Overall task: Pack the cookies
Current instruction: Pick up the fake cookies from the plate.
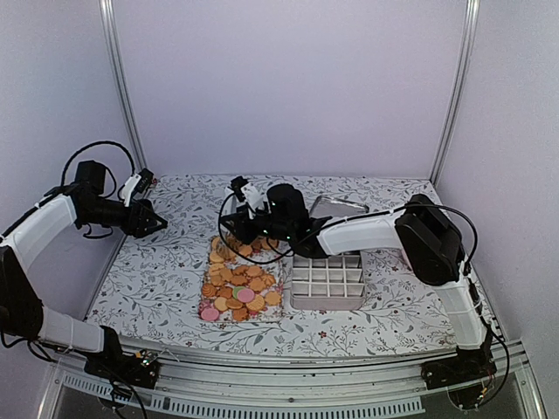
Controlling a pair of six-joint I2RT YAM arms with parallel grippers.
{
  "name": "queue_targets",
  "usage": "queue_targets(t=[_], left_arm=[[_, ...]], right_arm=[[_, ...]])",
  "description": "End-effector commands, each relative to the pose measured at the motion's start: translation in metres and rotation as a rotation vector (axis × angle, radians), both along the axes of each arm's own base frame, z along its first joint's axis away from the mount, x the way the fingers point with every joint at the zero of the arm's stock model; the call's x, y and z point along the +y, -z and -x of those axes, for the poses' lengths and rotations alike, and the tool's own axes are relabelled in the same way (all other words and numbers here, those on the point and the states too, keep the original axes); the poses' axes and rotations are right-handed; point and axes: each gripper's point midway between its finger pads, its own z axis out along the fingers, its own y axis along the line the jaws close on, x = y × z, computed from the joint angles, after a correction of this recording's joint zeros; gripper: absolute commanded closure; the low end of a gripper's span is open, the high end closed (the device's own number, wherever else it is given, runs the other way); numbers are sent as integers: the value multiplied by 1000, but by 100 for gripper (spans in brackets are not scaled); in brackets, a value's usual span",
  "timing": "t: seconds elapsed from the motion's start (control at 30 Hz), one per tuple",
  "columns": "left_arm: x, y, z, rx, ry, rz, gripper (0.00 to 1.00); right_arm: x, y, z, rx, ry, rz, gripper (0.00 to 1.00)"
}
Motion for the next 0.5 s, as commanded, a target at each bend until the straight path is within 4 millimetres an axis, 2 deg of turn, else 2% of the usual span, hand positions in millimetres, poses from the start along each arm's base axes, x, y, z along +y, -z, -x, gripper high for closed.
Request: queue_targets(t=[0.0,0.2,0.3,0.37,0.47], left_arm=[[0,-5,-1,-12,-5,30,28],[-1,-9,-2,-17,-6,34,29],[0,-9,-1,-19,-8,29,29],[0,-9,-1,-22,-8,26,29],[-1,-7,-1,-19,-5,31,29]], right_arm=[[-3,-56,9,-44,6,-61,100],[-9,-87,14,-69,3,-102,100],[-20,-101,15,-79,24,-120,100],[-24,-105,15,-81,27,-126,100],[-26,-98,17,-73,17,-113,100]])
